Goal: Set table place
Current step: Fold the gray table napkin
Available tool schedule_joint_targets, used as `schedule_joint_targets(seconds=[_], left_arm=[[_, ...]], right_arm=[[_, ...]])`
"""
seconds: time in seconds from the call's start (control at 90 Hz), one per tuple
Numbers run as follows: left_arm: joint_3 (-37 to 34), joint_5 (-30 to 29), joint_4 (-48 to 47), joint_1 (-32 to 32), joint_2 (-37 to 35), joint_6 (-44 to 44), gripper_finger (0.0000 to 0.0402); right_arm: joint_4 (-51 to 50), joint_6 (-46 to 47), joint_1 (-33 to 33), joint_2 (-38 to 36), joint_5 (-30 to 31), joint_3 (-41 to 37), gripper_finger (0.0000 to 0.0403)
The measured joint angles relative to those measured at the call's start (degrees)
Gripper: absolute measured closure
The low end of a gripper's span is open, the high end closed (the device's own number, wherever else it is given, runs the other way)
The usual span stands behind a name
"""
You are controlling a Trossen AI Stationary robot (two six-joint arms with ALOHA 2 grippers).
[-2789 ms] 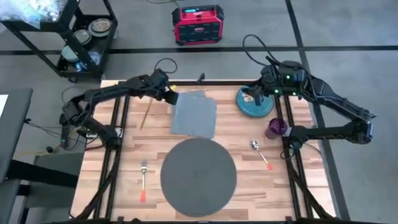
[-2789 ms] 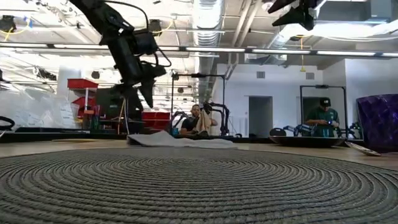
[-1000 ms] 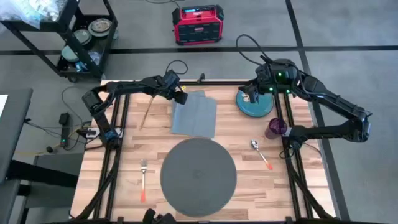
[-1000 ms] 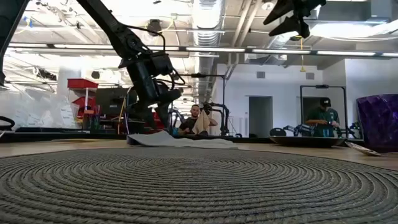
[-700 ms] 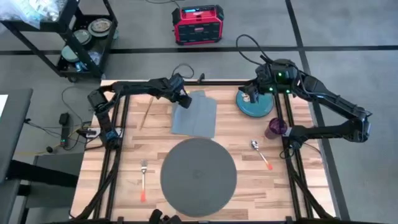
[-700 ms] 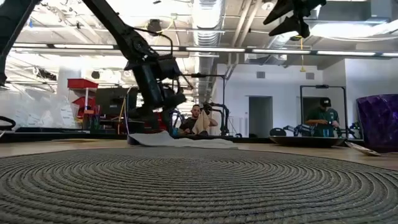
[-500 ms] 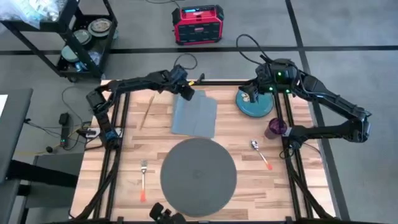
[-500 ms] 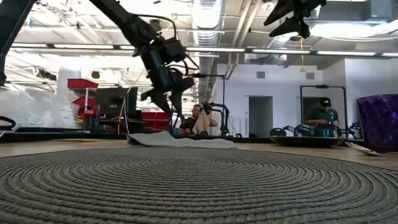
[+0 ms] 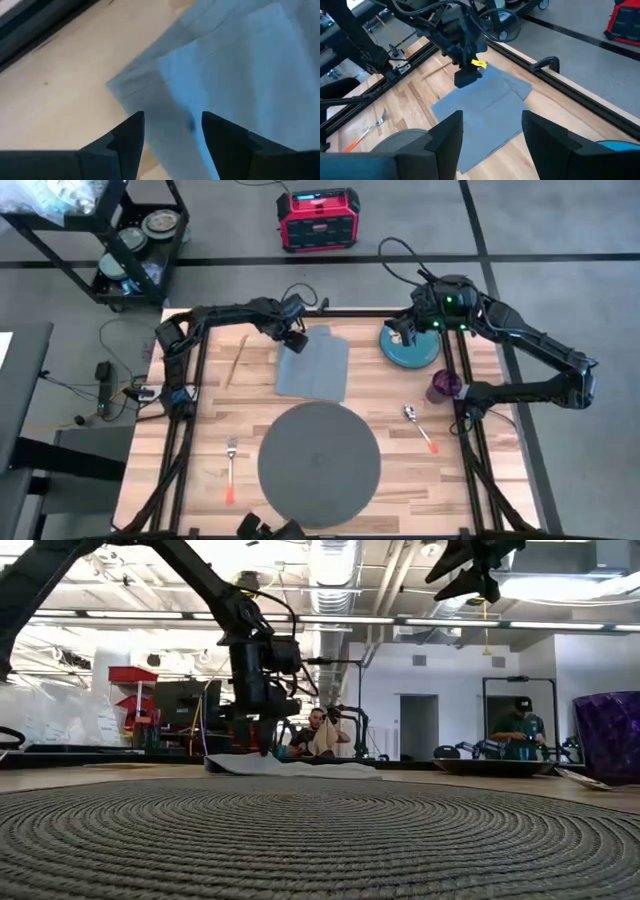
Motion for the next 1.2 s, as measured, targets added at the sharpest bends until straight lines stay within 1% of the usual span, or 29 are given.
schedule_joint_targets(seconds=[0.378, 0.467, 0.556, 0.644, 0.744, 0.844, 0.878, 1.044, 1.2], left_arm=[[-0.2, 0.1, 0.5, -0.1, 0.0, 0.0, 0.0219], [-0.6, 0.1, 1.5, -0.1, 0.0, -0.1, 0.0226], [-1.4, 0.2, 2.2, -0.1, 0.0, -0.5, 0.0245], [-1.5, 0.2, 2.2, -0.1, 0.0, -0.4, 0.0275], [-1.5, 0.2, 2.4, 0.0, 0.0, 0.1, 0.0319], [-1.5, 0.3, 2.8, 0.1, 0.0, 0.1, 0.0375], [-1.5, 0.4, 2.8, 0.1, 0.0, 0.1, 0.0388], [-1.1, 3.2, 2.5, 0.1, 0.0, -0.1, 0.0401], [-1.0, 3.2, 1.0, 0.1, -1.5, -0.1, 0.0402]], right_arm=[[0.1, -0.2, -0.3, 0.0, 0.0, 0.0, 0.0212], [0.0, -0.2, -0.3, 0.0, 0.0, 0.0, 0.0212], [0.1, -0.2, -0.3, 0.0, 0.0, 0.0, 0.0212], [0.1, -0.2, -0.3, 0.0, 0.0, 0.0, 0.0212], [0.1, -0.2, -0.3, 0.0, 0.0, 0.0, 0.0212], [0.1, -0.2, -0.3, 0.0, 0.0, 0.0, 0.0212], [0.1, -0.2, -0.3, 0.0, 0.0, 0.0, 0.0212], [0.1, -0.2, -0.3, 0.0, 0.0, 0.0, 0.0212], [0.1, -0.6, -0.3, 0.0, 0.0, 0.0, 0.0212]])
